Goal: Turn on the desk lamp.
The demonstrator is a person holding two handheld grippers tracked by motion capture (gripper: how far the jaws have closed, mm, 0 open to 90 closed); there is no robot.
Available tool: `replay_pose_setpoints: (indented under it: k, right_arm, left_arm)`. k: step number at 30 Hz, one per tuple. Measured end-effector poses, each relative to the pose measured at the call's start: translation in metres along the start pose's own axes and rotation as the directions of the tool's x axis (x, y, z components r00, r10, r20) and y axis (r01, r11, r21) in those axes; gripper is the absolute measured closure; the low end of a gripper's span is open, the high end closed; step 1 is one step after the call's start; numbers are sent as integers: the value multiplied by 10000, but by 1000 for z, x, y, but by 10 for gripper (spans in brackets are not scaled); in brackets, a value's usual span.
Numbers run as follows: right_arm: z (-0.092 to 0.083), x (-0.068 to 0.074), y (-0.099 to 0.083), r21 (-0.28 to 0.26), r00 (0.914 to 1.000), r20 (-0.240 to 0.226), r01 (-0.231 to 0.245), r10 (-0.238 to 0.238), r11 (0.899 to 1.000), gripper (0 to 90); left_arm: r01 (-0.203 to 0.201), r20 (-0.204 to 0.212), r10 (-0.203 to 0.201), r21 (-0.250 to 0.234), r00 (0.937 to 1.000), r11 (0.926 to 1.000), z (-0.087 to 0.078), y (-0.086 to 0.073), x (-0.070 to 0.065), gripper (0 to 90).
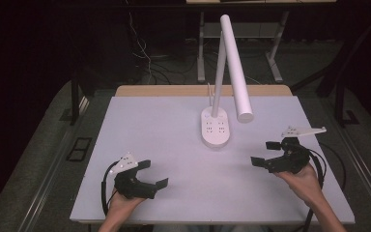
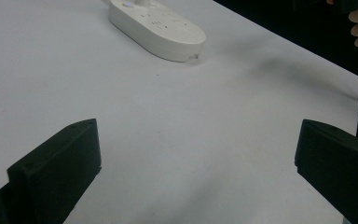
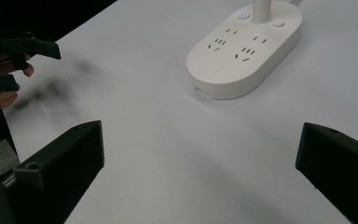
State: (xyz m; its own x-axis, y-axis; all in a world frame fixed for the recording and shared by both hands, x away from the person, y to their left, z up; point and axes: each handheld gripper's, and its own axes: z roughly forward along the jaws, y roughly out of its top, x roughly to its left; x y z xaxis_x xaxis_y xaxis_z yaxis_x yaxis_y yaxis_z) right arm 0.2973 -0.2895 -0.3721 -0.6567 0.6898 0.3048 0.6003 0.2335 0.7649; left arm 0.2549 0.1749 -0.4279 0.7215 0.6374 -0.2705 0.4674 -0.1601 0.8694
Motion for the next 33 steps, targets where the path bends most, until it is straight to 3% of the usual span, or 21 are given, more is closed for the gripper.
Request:
replay_pose_setpoints:
  k: [17, 33]
  right_arm:
    - [13, -5, 30, 213, 9993, -42, 377, -376, 9991, 8]
    - [28, -15, 55, 483, 9991, -56, 425, -423, 9979, 8]
  left_arm:
    - [39, -30, -39, -31, 10000, 10000, 0, 0, 0, 0]
    - [24, 0, -24, -16, 10000, 10000, 0, 0, 0, 0]
